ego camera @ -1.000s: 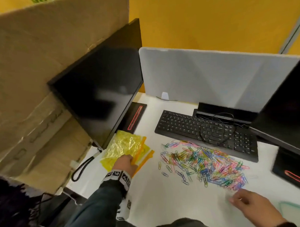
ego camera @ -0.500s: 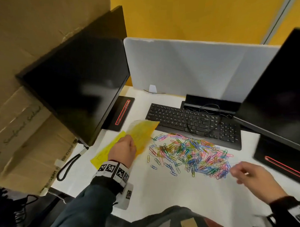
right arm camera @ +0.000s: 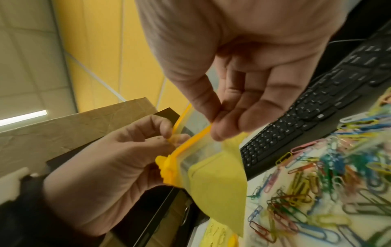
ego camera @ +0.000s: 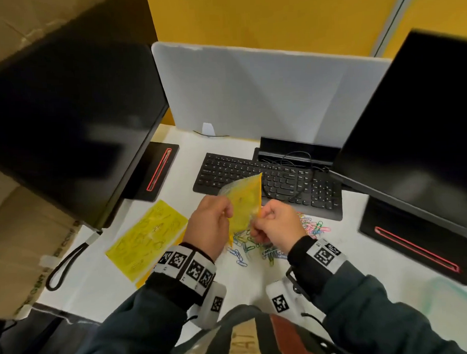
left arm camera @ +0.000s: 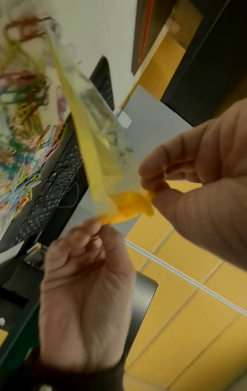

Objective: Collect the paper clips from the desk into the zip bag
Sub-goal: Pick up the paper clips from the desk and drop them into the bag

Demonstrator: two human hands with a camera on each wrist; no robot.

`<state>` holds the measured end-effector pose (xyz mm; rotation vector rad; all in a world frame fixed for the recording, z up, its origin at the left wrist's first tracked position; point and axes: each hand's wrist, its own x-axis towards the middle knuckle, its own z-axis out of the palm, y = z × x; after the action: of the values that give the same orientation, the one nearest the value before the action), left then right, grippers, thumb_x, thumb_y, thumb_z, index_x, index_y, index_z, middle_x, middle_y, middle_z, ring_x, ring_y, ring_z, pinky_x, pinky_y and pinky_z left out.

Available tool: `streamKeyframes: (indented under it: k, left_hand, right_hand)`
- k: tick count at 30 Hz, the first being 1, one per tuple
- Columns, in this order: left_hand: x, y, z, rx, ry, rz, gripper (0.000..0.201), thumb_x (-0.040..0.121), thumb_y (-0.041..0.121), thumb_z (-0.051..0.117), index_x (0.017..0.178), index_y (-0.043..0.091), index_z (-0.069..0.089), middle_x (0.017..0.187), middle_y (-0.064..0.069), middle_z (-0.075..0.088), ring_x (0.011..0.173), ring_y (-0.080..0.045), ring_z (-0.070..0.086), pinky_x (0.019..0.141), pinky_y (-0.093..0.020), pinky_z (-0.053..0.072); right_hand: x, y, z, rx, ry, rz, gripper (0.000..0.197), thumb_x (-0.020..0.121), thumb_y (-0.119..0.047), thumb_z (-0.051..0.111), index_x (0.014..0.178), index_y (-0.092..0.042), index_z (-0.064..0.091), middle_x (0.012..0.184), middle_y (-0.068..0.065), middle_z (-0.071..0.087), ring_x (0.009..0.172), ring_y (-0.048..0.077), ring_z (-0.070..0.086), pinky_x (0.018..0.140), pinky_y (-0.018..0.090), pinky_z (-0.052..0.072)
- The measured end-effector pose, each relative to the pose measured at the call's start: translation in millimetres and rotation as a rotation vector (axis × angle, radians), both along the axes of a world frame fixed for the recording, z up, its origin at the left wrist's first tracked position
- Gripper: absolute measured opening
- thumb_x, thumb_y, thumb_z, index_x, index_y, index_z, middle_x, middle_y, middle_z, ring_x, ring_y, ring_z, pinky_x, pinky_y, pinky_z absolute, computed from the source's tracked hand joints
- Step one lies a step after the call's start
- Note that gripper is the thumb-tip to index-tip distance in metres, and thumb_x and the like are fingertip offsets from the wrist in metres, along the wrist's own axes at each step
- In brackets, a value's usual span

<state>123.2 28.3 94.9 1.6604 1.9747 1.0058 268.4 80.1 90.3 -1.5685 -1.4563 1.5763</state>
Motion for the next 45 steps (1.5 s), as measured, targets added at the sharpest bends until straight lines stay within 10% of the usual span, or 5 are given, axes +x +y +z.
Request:
streamKeyframes:
  k: [7, 13, 25, 35, 45]
  left_hand:
    - [-4, 10, 2, -0.144, 0.194, -0.098, 0.038, 0.080, -0.007, 0.050, 0.102, 0.015, 0.071, 0.129, -0.007, 0.057, 0.107, -0.028, 0.060, 0.093, -0.032, 0.045]
    - [-2, 14, -2, -0.160, 0.236, -0.129, 0.043, 0.077, -0.010, 0.050, 0.110, 0.011, 0.067, 0.130, -0.007, 0.058, 0.110, -0.028, 0.060, 0.098, -0.035, 0.044]
    - [21, 20, -6, -0.381, 0.290, -0.186, 0.052, 0.080, 0.032, 0.066, 0.127, 0.014, 0.052, 0.137, 0.000, 0.047, 0.110, -0.022, 0.056, 0.097, -0.030, 0.041]
    - [37, 34, 17, -0.390, 0.226, -0.157, 0.074, 0.058, 0.035, 0.082, 0.124, 0.020, 0.052, 0.120, 0.001, 0.048, 0.101, -0.020, 0.057, 0.084, -0.027, 0.044]
    - [35, 44, 41, -0.261, 0.224, -0.171, 0.077, 0.051, 0.033, 0.086, 0.119, 0.013, 0.055, 0.116, 0.000, 0.050, 0.095, -0.015, 0.055, 0.080, -0.018, 0.037]
  right_hand:
    - [28, 9, -26, -0.117, -0.009, -0.072, 0.016, 0.083, -0.017, 0.065, 0.079, -0.010, 0.051, 0.070, 0.011, 0.064, 0.045, 0.016, 0.056, 0.045, 0.021, 0.045]
    - [74, 9, -68, 0.210, -0.900, 0.412, 0.063, 0.072, -0.040, 0.072, 0.127, -0.035, 0.042, 0.145, 0.004, 0.029, 0.128, 0.032, 0.031, 0.100, 0.046, 0.043]
    - [76, 18, -77, 0.369, -0.700, 0.235, 0.023, 0.084, -0.003, 0.055, 0.100, -0.014, 0.068, 0.103, 0.010, 0.066, 0.094, 0.026, 0.060, 0.078, 0.024, 0.043]
    - [49, 13, 51, 0.251, 0.420, -0.119, 0.024, 0.075, 0.013, 0.065, 0.076, -0.010, 0.066, 0.070, 0.006, 0.064, 0.058, 0.008, 0.063, 0.057, 0.020, 0.057]
    - [43, 19, 68, 0.640, -0.459, 0.271, 0.014, 0.079, -0.005, 0.065, 0.086, -0.015, 0.071, 0.077, -0.006, 0.064, 0.071, 0.009, 0.053, 0.072, 0.022, 0.042]
